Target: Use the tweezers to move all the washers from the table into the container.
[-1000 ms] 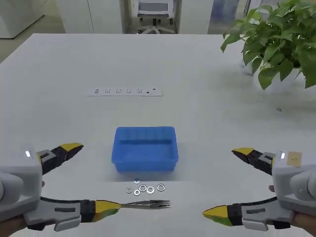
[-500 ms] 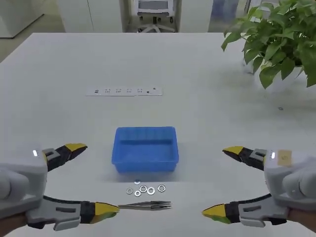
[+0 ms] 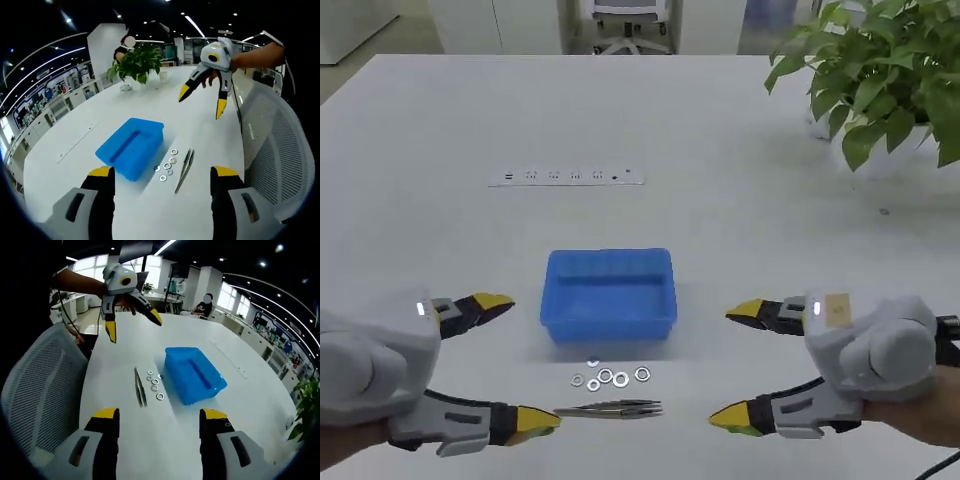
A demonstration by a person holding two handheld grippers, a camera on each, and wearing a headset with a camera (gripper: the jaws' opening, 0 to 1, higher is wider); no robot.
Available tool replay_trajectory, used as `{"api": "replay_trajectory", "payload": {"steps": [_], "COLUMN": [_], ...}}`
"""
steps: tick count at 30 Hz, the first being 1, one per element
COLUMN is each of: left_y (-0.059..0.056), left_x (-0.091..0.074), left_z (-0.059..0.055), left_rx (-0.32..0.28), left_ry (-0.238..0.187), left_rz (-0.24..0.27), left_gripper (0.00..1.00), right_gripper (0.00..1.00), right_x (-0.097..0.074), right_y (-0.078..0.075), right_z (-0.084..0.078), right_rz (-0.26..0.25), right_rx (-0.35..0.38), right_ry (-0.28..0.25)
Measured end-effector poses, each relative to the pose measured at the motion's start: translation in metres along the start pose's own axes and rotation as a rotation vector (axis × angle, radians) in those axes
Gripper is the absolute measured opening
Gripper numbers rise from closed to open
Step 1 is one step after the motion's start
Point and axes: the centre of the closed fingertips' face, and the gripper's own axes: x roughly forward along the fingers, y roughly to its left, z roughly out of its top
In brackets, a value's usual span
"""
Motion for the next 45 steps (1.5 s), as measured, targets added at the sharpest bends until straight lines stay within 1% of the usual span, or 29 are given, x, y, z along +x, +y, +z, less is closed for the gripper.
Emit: {"api": "replay_trajectory", "payload": {"steps": [4, 5, 6, 9, 14, 17, 22, 26, 30, 32, 35, 37, 42, 44, 45], "left_y": [-0.003, -0.004, -0.004, -0.007, -0.010, -0.012, -0.017, -0.018, -0.018, -0.020, -0.020, -0.022, -0.027, -0.029, -0.029], "left_x": [0.006, 0.009, 0.010, 0.017, 0.025, 0.029, 0.034, 0.037, 0.041, 0.043, 0.046, 0.048, 0.052, 0.053, 0.054], "left_z": [-0.003, -0.005, -0.006, -0.013, -0.021, -0.025, -0.032, -0.039, -0.044, -0.045, -0.049, -0.052, -0.057, -0.059, -0.060], "left_rx": [0.018, 0.022, 0.023, 0.041, 0.055, 0.062, 0.071, 0.076, 0.079, 0.079, 0.090, 0.093, 0.125, 0.126, 0.128], "left_ry": [0.017, 0.025, 0.032, 0.061, 0.087, 0.096, 0.122, 0.144, 0.161, 0.169, 0.187, 0.198, 0.228, 0.238, 0.242], "left_rz": [-0.025, -0.033, -0.038, -0.062, -0.095, -0.112, -0.138, -0.153, -0.157, -0.165, -0.172, -0.184, -0.213, -0.220, -0.224], "left_gripper": [0.77, 0.75, 0.75, 0.72, 0.65, 0.63, 0.58, 0.52, 0.44, 0.41, 0.37, 0.36, 0.31, 0.29, 0.28], "right_gripper": [0.59, 0.58, 0.56, 0.54, 0.52, 0.50, 0.46, 0.43, 0.40, 0.38, 0.35, 0.34, 0.31, 0.30, 0.29], "right_x": [0.009, 0.011, 0.014, 0.022, 0.032, 0.037, 0.046, 0.053, 0.060, 0.064, 0.069, 0.072, 0.080, 0.083, 0.084], "right_y": [0.004, 0.005, 0.005, 0.009, 0.014, 0.017, 0.022, 0.026, 0.030, 0.031, 0.031, 0.032, 0.035, 0.036, 0.037], "right_z": [-0.001, -0.001, -0.004, -0.006, -0.006, -0.007, -0.011, -0.012, -0.012, -0.011, -0.011, -0.010, -0.011, -0.011, -0.011], "right_rz": [0.038, 0.044, 0.053, 0.076, 0.112, 0.128, 0.156, 0.179, 0.204, 0.211, 0.219, 0.225, 0.242, 0.246, 0.255], "right_rx": [-0.042, -0.046, -0.053, -0.084, -0.115, -0.129, -0.138, -0.147, -0.146, -0.154, -0.154, -0.157, -0.162, -0.163, -0.161], "right_ry": [0.025, 0.035, 0.058, 0.079, 0.095, 0.107, 0.128, 0.139, 0.149, 0.151, 0.154, 0.156, 0.170, 0.172, 0.177]}}
